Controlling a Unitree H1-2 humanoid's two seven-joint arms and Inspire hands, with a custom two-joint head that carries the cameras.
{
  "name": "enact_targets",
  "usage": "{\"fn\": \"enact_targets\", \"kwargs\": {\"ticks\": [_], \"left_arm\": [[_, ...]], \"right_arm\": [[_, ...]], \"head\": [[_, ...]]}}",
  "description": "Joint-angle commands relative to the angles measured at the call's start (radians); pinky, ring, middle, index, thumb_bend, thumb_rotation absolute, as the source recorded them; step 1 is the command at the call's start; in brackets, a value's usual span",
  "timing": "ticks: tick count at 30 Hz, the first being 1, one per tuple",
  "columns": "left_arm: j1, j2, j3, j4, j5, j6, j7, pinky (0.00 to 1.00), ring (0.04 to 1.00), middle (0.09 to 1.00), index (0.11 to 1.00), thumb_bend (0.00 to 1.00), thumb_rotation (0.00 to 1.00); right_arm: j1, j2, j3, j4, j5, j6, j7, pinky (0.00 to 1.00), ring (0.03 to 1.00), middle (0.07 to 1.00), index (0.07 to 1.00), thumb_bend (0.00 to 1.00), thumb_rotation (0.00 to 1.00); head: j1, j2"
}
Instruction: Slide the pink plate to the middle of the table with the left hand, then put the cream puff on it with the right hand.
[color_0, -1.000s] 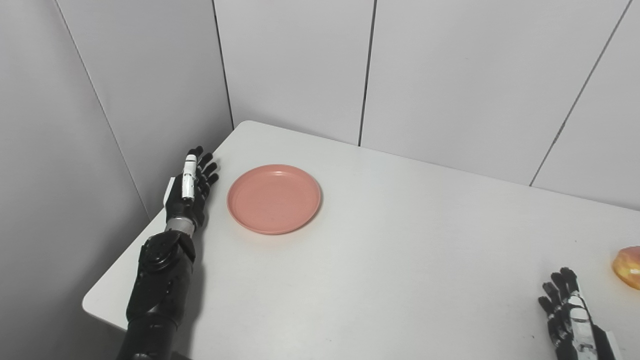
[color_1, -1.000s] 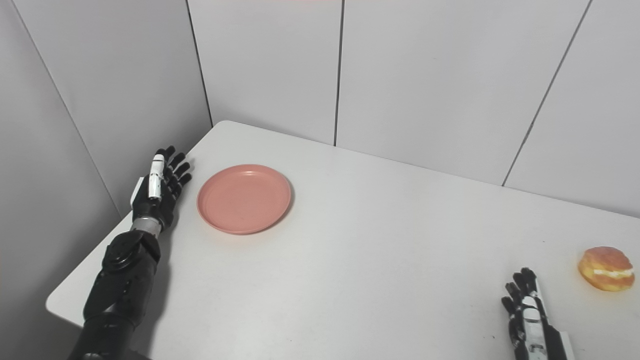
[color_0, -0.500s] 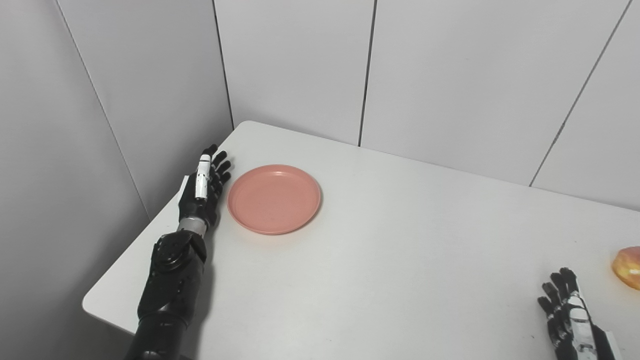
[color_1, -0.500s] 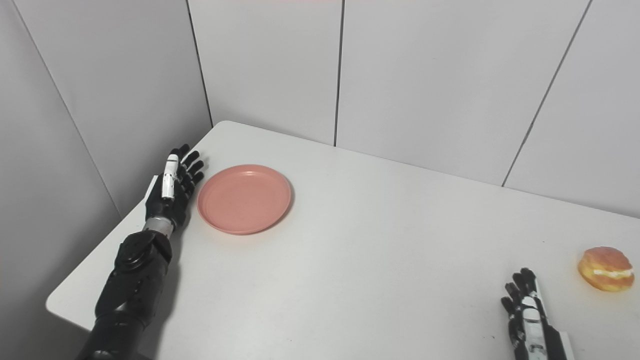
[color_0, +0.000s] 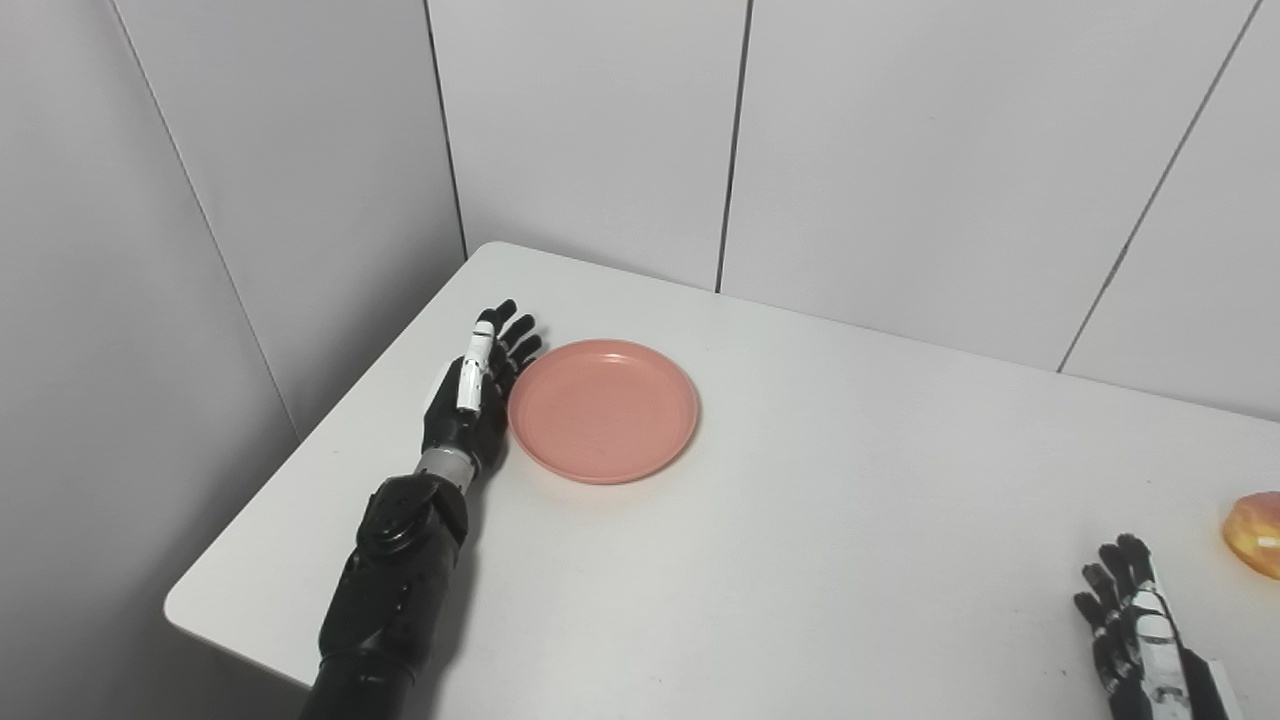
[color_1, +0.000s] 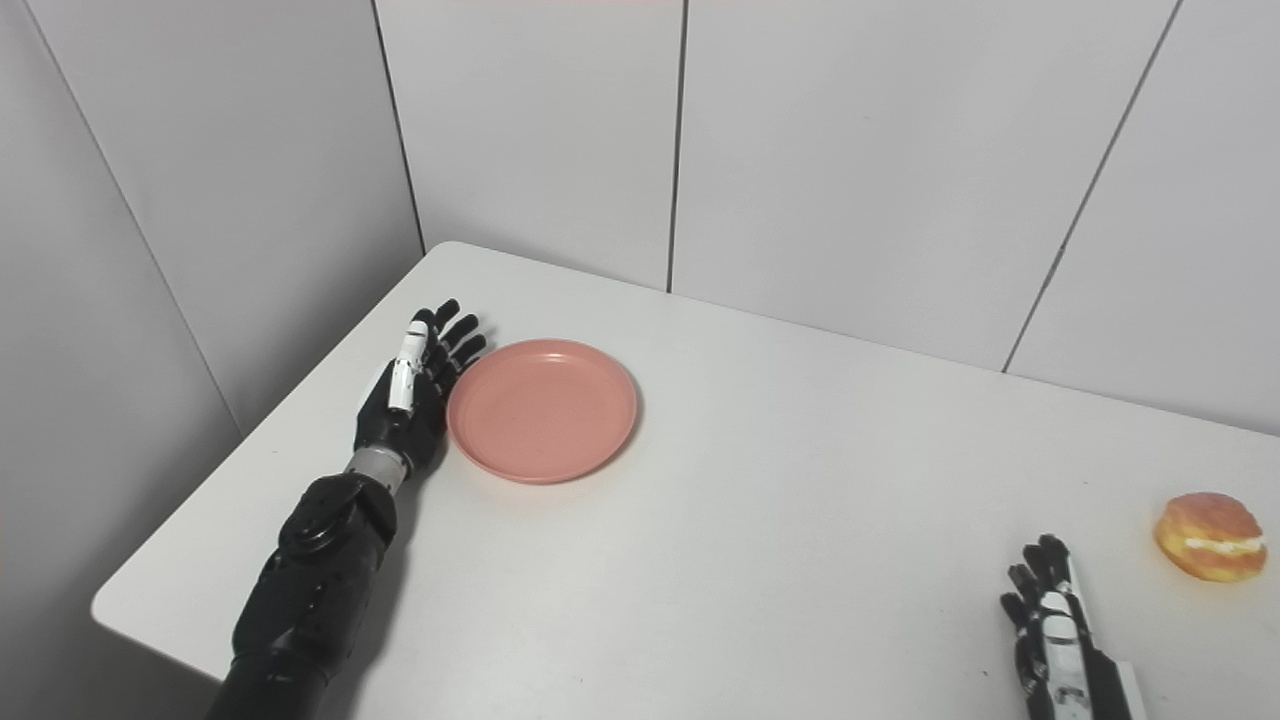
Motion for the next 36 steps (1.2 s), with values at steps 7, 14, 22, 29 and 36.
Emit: {"fn": "enact_targets", "kwargs": {"ticks": [7,14,22,29,36], "left_arm": [[-0.006,-0.02,-0.036,0.043,0.003,0.042,-0.007,0.99,0.951,0.95,0.943,0.36,1.0],[-0.007,-0.039,-0.05,0.039,0.001,0.05,-0.008,0.98,0.947,0.95,0.943,0.36,1.0],[-0.017,-0.057,-0.072,0.062,0.003,0.041,-0.034,0.99,0.952,0.951,0.94,0.37,1.0],[-0.018,-0.084,-0.102,0.082,0.005,0.027,-0.073,0.96,0.934,0.937,0.934,0.37,1.0],[-0.014,-0.099,-0.125,0.076,0.02,0.039,-0.082,0.92,0.916,0.922,0.923,0.39,1.0]], "right_arm": [[0.035,0.018,0.016,0.032,-0.017,0.026,-0.005,1.0,1.0,1.0,1.0,0.11,1.0],[0.035,0.023,0.019,0.036,-0.025,0.02,-0.01,1.0,1.0,1.0,1.0,0.14,1.0],[0.036,0.031,0.027,0.04,-0.05,0.004,-0.021,1.0,1.0,1.0,1.0,0.15,1.0],[0.037,0.04,0.031,0.053,-0.067,-0.02,-0.03,1.0,1.0,1.0,1.0,0.18,1.0],[0.035,0.056,0.031,0.05,-0.076,-0.006,-0.038,1.0,0.996,0.999,1.0,0.2,1.0]], "head": [[-0.019,0.011],[-0.057,0.031],[-0.098,0.048],[-0.134,0.062],[-0.187,0.085]]}}
